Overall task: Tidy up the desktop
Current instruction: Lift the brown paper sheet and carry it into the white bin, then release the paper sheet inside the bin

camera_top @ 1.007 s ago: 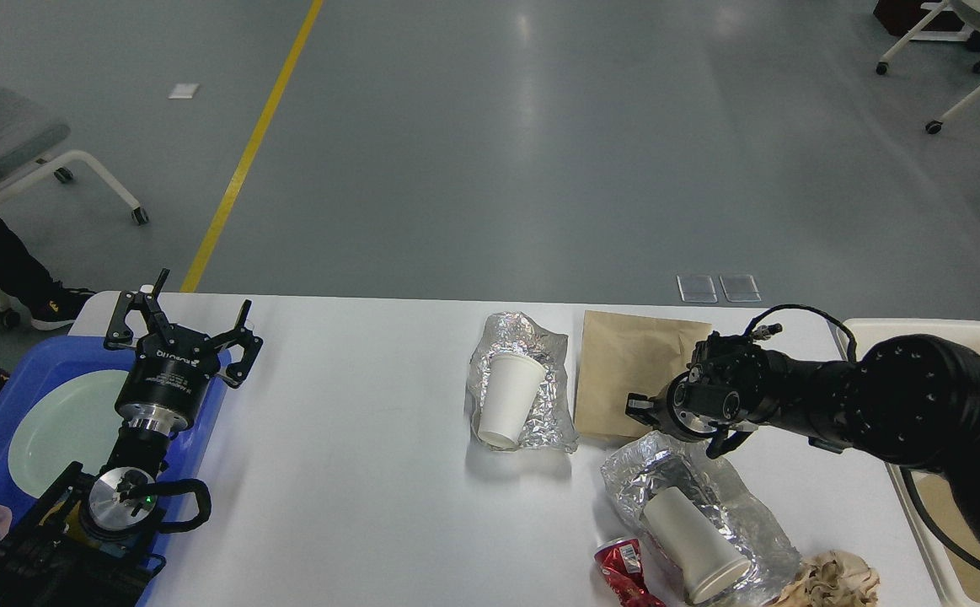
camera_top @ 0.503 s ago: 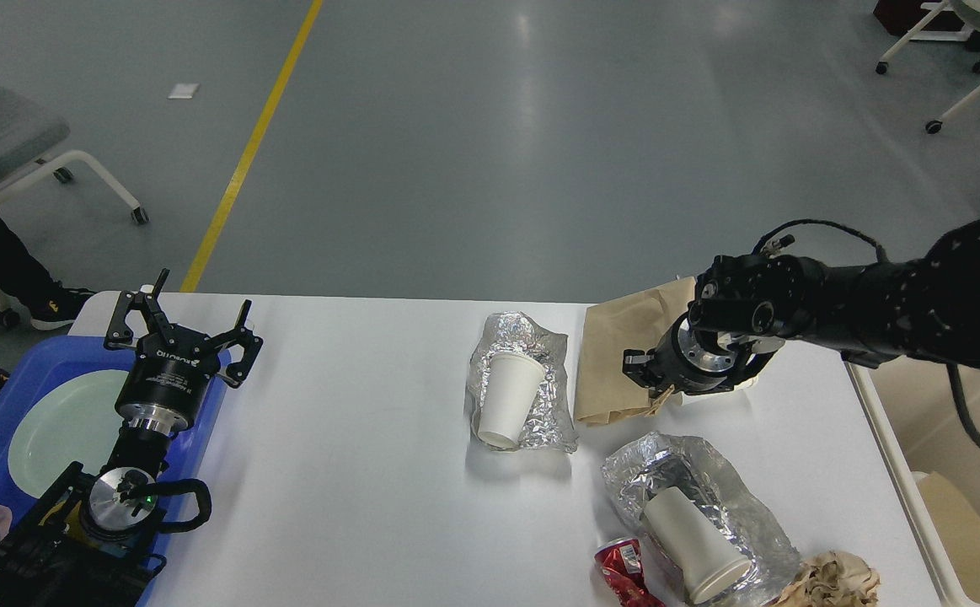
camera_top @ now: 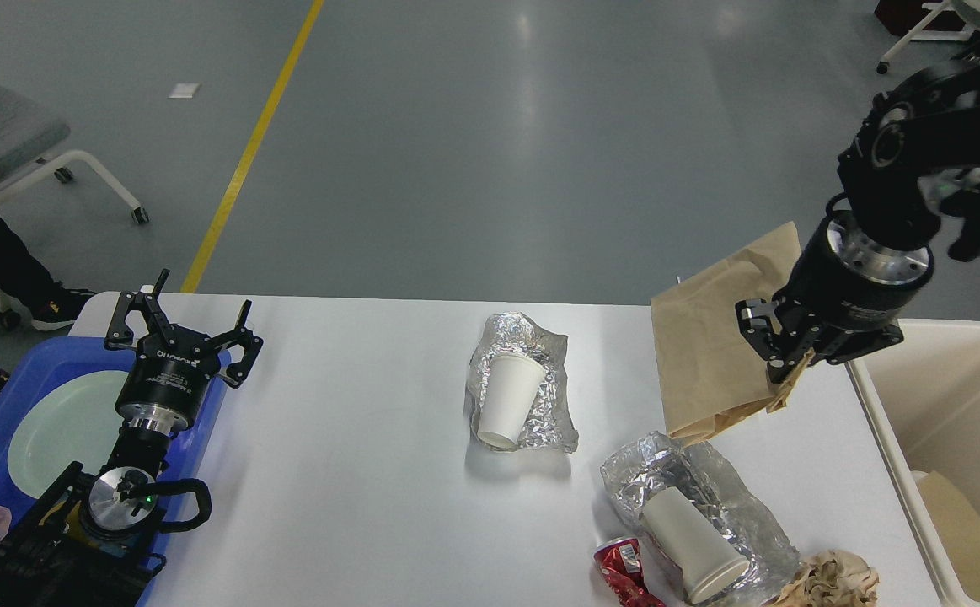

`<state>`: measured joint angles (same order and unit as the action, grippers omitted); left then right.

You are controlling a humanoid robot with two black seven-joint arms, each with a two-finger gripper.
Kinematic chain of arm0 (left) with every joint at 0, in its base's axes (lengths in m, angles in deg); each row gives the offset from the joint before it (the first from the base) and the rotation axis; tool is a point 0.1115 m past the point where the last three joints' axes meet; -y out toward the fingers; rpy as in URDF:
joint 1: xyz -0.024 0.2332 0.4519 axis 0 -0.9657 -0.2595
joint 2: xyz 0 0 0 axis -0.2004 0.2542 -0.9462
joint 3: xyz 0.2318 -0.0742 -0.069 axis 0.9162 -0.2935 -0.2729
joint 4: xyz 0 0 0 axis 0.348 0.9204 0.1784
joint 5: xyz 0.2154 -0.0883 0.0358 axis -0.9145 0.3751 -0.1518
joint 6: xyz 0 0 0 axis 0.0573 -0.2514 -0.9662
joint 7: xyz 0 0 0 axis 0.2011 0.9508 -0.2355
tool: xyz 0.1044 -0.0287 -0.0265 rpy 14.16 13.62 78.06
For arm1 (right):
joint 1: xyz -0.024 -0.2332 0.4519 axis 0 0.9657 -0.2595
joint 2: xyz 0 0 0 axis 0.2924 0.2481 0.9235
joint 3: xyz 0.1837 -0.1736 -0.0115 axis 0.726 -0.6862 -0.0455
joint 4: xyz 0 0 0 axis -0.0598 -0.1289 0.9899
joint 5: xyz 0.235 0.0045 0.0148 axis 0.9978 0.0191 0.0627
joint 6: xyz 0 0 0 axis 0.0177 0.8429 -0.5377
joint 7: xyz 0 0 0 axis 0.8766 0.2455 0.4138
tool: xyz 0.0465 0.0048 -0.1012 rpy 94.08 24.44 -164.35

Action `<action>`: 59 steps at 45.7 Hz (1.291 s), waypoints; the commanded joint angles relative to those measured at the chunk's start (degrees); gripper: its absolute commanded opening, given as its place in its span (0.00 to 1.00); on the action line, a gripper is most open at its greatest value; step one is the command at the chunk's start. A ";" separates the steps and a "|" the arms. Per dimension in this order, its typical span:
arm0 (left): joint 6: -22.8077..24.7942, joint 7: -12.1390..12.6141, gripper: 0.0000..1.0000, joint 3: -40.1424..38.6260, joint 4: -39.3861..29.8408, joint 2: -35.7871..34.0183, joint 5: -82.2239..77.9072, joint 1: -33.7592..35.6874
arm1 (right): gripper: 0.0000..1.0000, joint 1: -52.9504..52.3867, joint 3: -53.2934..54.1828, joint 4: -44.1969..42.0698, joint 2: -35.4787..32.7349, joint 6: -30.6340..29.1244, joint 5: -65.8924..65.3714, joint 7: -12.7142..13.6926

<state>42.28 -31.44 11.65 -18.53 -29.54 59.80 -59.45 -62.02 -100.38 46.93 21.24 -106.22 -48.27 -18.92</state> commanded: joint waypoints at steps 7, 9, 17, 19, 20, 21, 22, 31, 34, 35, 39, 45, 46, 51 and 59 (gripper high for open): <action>0.00 0.00 0.99 -0.04 0.00 0.00 -0.02 0.00 | 0.00 -8.68 -6.59 6.19 -2.87 0.65 -0.12 0.07; 0.00 0.00 0.99 -0.04 0.00 -0.09 -0.02 0.00 | 0.00 -8.68 -7.47 5.75 -3.31 1.00 -0.30 0.07; 0.00 0.00 0.99 -0.04 0.00 -0.09 0.07 -0.09 | 0.00 -5.79 -12.04 1.80 -8.13 3.90 -0.73 0.07; 0.00 0.00 0.99 -0.04 0.00 -0.09 -0.02 -0.09 | 0.00 -3.94 -13.18 -0.57 -10.33 4.34 -1.00 0.16; 0.00 0.00 0.99 -0.04 0.00 -0.09 -0.02 0.00 | 0.00 -2.80 -13.71 -2.15 -11.56 4.61 -1.17 0.16; 0.00 0.00 0.99 -0.04 0.00 -0.09 0.07 -0.09 | 0.00 -1.40 -14.06 -3.82 -13.14 4.87 -1.52 0.16; 0.00 0.00 0.99 -0.04 0.00 -0.09 0.07 0.00 | 0.00 0.09 -14.32 -5.40 -14.72 4.96 -1.96 0.16; 0.00 0.00 0.99 -0.04 0.00 -0.09 0.07 -0.09 | 0.00 17.31 -12.23 -25.70 -24.66 6.62 -4.08 0.25; 0.00 0.00 0.99 -0.04 0.00 -0.09 0.07 -0.09 | 0.00 24.96 -9.24 -30.63 -26.33 9.69 -4.16 0.33; 0.00 0.00 0.99 -0.04 0.00 -0.09 0.07 -0.09 | 0.00 27.51 -7.66 -31.95 -27.21 10.84 -4.16 0.33; 0.00 0.00 0.99 -0.04 0.00 -0.09 0.07 -0.09 | 0.00 41.48 0.78 -40.73 -30.64 15.06 -4.34 0.25; 0.00 0.00 0.99 -0.04 0.00 -0.09 0.07 -0.09 | 0.00 57.56 10.00 -51.11 -28.89 19.89 -4.07 -0.02; 0.00 0.00 0.99 -0.04 0.00 -0.09 0.07 -0.09 | 0.00 60.46 11.67 -52.34 -28.36 21.29 -4.07 -0.02; 0.00 0.00 0.99 -0.04 0.00 -0.09 0.07 0.00 | 0.00 72.95 18.88 -58.14 -25.90 28.06 -3.99 -0.02; 0.00 0.00 0.99 -0.04 0.00 -0.09 0.07 0.00 | 0.00 88.86 24.69 -73.33 -15.19 34.23 -3.46 -0.02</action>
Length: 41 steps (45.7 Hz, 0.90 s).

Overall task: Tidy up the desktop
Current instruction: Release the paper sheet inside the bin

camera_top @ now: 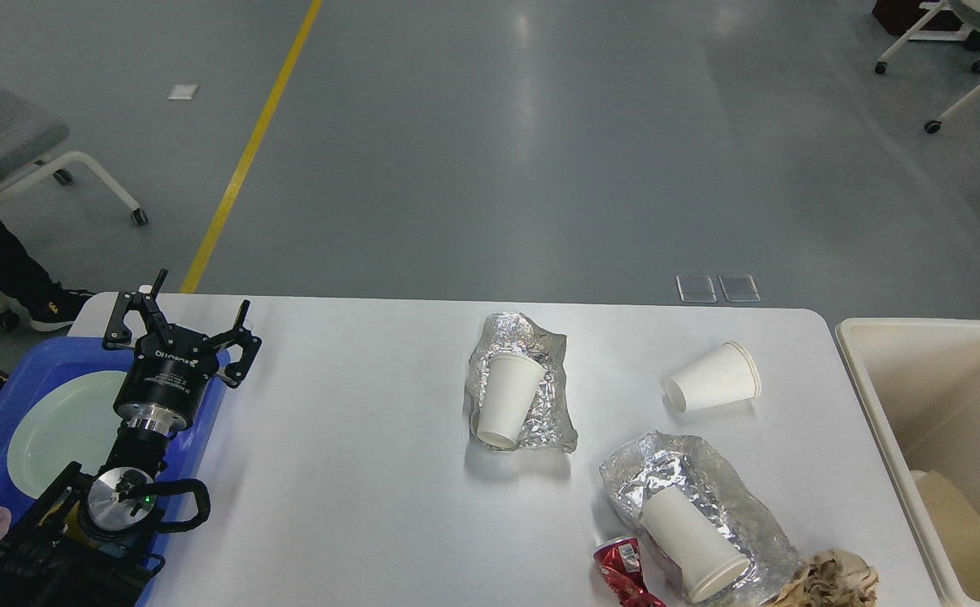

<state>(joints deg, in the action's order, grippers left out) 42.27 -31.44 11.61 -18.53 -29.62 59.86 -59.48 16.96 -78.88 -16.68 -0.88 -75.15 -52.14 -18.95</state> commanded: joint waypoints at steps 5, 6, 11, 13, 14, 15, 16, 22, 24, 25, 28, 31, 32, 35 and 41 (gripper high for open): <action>0.00 0.00 0.99 0.00 0.00 0.00 0.01 0.03 | 0.00 16.73 4.08 -18.52 13.61 3.50 0.41 0.02; 0.00 0.00 0.99 0.00 0.00 0.00 0.01 0.03 | 0.00 17.79 4.08 -19.66 14.67 3.59 0.41 0.02; 0.00 -0.08 0.99 0.00 0.00 0.00 -0.08 0.03 | 0.00 22.19 4.17 -23.36 19.07 4.82 0.41 0.02; 0.00 0.00 0.99 0.00 0.00 0.00 -0.08 0.03 | 0.00 23.07 4.17 -23.89 20.13 5.35 0.41 0.02; 0.00 0.00 0.99 0.00 0.00 0.00 0.01 0.03 | 0.00 23.42 4.17 -23.98 20.57 5.52 0.41 0.02; 0.00 -0.08 0.99 0.00 0.00 0.00 0.01 0.03 | 0.00 23.69 4.08 -23.98 20.83 5.61 0.41 0.02; 0.00 0.00 0.99 0.00 0.00 0.00 -0.08 0.03 | 0.00 23.78 3.99 -23.98 21.09 5.70 0.41 0.02; 0.00 0.00 0.99 0.00 0.00 0.00 -0.08 0.03 | 0.00 23.95 3.82 -23.98 21.36 5.79 0.41 0.10; 0.00 0.00 0.99 0.00 0.00 0.00 0.01 0.03 | 0.00 23.95 3.82 -23.98 21.36 5.70 0.41 0.10; 0.00 0.00 0.99 0.00 0.00 0.00 0.01 0.03 | 0.00 23.95 3.64 -23.98 21.36 5.79 0.41 0.10; 0.00 0.00 0.99 0.00 0.00 0.00 0.01 0.03 | 0.00 23.95 3.64 -23.89 21.36 6.23 0.41 0.02; 0.00 0.00 0.99 0.00 0.00 0.00 0.01 0.03 | 0.44 23.87 3.46 -23.81 21.19 7.63 0.41 0.02; 0.00 0.00 0.99 0.00 0.00 0.00 -0.08 0.03 | 0.62 23.86 3.46 -23.81 21.10 8.42 0.41 0.02; 0.00 0.00 0.99 0.00 0.00 0.00 -0.08 0.03 | 0.82 23.86 3.46 -23.63 21.19 10.18 0.41 0.02; 0.00 0.00 0.99 0.00 0.00 0.00 0.01 0.03 | 1.00 23.69 3.46 -23.54 21.45 10.71 0.41 0.02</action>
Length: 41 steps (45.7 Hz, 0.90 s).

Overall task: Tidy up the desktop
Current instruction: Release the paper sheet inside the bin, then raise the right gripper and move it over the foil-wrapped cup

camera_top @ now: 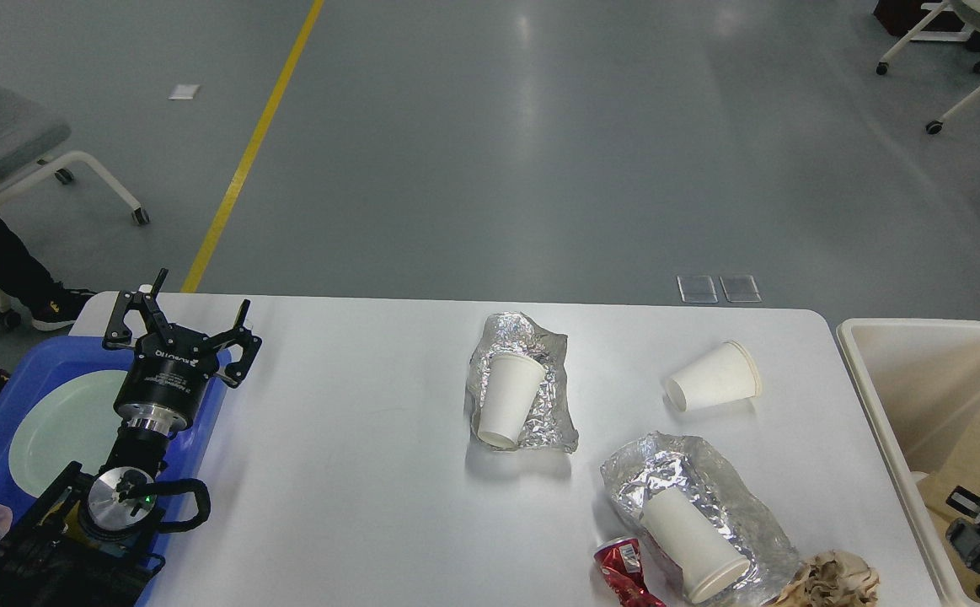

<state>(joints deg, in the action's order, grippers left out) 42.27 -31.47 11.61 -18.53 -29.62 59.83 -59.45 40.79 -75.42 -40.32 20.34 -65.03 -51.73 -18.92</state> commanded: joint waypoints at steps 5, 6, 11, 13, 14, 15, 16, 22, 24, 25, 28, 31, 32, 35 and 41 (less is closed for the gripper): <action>0.00 0.03 0.99 0.00 0.00 0.00 0.04 0.00 | 1.00 -0.31 0.09 0.10 0.05 0.59 0.00 -0.02; 0.00 0.03 0.99 0.00 0.00 0.00 0.04 0.00 | 1.00 -0.49 0.09 0.18 -0.04 0.59 0.00 -0.02; 0.00 0.03 0.99 0.00 0.00 0.00 0.04 0.00 | 1.00 -1.45 0.44 0.80 -0.39 0.59 0.00 -0.02; 0.00 -0.06 0.99 0.00 0.00 0.00 -0.05 0.00 | 1.00 -2.16 0.53 1.24 -0.57 0.33 0.00 -0.02; 0.00 0.03 0.99 0.00 0.00 0.00 0.04 0.00 | 1.00 -2.68 0.62 1.67 -0.66 0.33 0.00 -0.02; 0.00 0.03 0.99 0.00 0.00 0.00 0.04 0.00 | 1.00 -3.56 0.62 2.20 -0.74 0.33 0.00 -0.02; 0.00 0.03 0.99 0.00 0.00 0.00 0.04 0.00 | 1.00 -4.52 0.62 2.99 -1.09 0.24 0.00 -0.02; 0.00 0.03 0.99 0.00 0.00 0.00 -0.05 0.00 | 1.00 -12.16 -0.34 11.50 -7.24 -0.28 -1.23 0.60; 0.00 0.03 0.99 0.00 0.00 0.00 0.04 0.00 | 1.00 -16.12 -1.40 15.20 -9.08 -0.46 -2.10 0.86; 0.00 0.03 0.99 0.00 0.00 0.00 -0.05 0.00 | 1.00 -18.05 -2.10 16.87 -9.79 -0.81 -2.98 1.04; 0.00 0.03 0.99 0.00 0.00 0.00 -0.05 0.00 | 1.00 -23.94 -5.08 21.70 -10.94 -3.44 -5.79 2.26; 0.00 -0.06 0.99 0.00 0.00 0.00 -0.05 0.00 | 1.00 -31.66 -8.77 27.50 -11.20 -8.18 -7.99 4.46; 0.00 0.03 0.99 0.00 0.00 0.00 -0.05 0.00 | 1.00 -34.48 -10.18 29.61 -11.20 -10.20 -8.43 4.99; 0.00 0.03 0.99 0.00 0.00 0.00 -0.05 0.00 | 1.00 -43.70 -14.66 36.81 -10.85 -17.22 -8.70 5.52; 0.00 0.03 0.99 0.00 0.00 0.00 -0.05 0.00 | 1.00 -60.15 -20.47 47.81 -6.99 -27.52 -8.61 5.70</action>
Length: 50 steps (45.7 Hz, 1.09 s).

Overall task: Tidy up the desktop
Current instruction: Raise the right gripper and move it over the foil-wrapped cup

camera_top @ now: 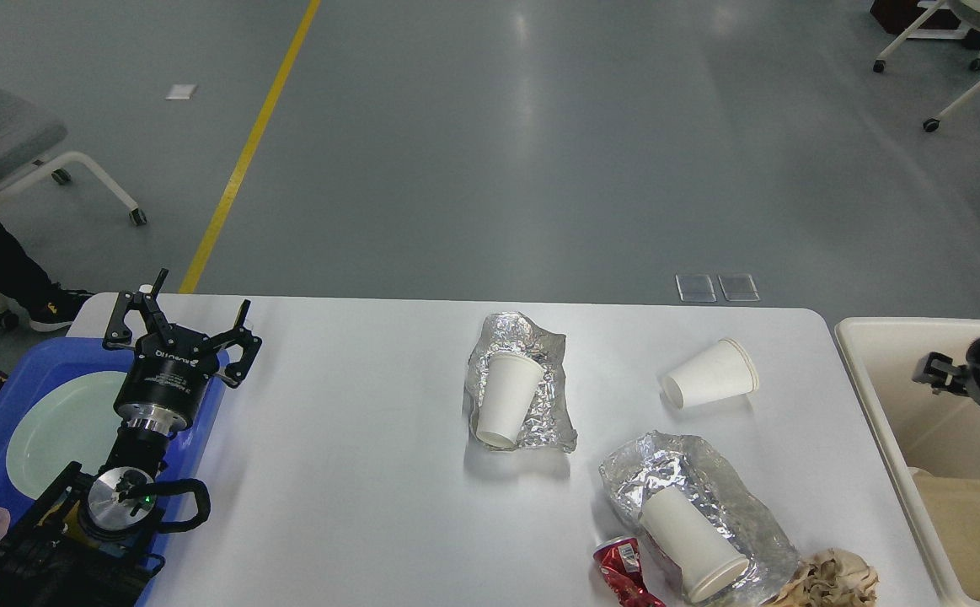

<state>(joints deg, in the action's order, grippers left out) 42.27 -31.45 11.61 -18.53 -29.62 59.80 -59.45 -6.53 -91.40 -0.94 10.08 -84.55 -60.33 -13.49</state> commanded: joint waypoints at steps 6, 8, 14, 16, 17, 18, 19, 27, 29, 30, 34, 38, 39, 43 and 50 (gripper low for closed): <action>0.00 -0.08 0.99 0.00 0.00 0.00 -0.02 -0.09 | 1.00 -25.13 -5.46 13.27 7.93 -16.26 0.42 0.26; 0.00 0.01 0.99 0.00 0.00 0.00 -0.02 -0.09 | 1.00 -29.79 -5.02 15.37 8.81 -20.21 0.60 0.18; 0.00 0.01 0.99 0.00 0.00 0.00 0.07 -0.09 | 1.00 -41.48 -5.37 28.45 11.27 -24.27 3.75 0.18; 0.00 0.00 0.99 0.00 0.00 0.00 0.07 -0.09 | 1.00 -45.09 -5.54 33.29 11.97 -23.92 6.12 0.18; 0.00 0.01 0.99 0.00 0.00 0.00 0.07 -0.09 | 1.00 -46.76 -5.63 35.31 12.33 -23.66 7.27 0.26; 0.00 -0.08 0.99 0.00 0.00 0.00 0.07 -0.09 | 1.00 -48.60 -5.72 37.16 12.76 -23.40 8.15 0.26; 0.00 -0.08 0.99 0.00 0.00 0.00 0.07 -0.09 | 1.00 -50.53 -5.81 38.83 13.38 -23.13 9.11 0.35; 0.00 -0.08 0.99 0.00 0.00 0.00 0.07 -0.09 | 1.00 -59.60 -6.69 47.72 15.93 -21.99 16.24 -0.61; 0.00 -0.08 0.99 0.00 0.00 0.00 0.07 -0.09 | 0.99 -60.57 -7.12 48.78 16.20 -21.11 16.68 -0.88; 0.00 -0.08 0.99 0.00 0.00 0.00 0.07 -0.09 | 0.99 -61.01 -7.56 49.39 16.37 -20.50 16.77 -1.14; 0.00 -0.08 0.99 0.00 0.00 0.00 0.07 -0.09 | 0.98 -61.54 -10.72 50.80 17.78 -18.21 17.03 -4.56; 0.00 -0.08 0.99 0.00 0.00 0.00 0.07 -0.09 | 0.98 -61.54 -12.92 51.42 17.52 -18.03 17.12 -7.91; 0.00 -0.08 0.99 0.00 0.00 0.00 0.07 -0.09 | 0.98 -61.54 -13.10 51.50 17.43 -18.03 17.04 -8.00; 0.00 0.00 0.99 0.00 0.00 0.00 0.07 -0.09 | 0.98 -61.45 -13.63 51.50 16.29 -18.12 17.03 -7.82; 0.00 -0.08 0.99 0.00 0.00 0.00 0.07 -0.09 | 1.00 -58.38 -13.46 50.72 15.67 -18.12 17.21 -7.47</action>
<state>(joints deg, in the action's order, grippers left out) 42.27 -31.53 11.60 -18.53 -29.62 59.87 -59.55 -67.31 -104.93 50.47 25.95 -102.70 -43.29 -21.15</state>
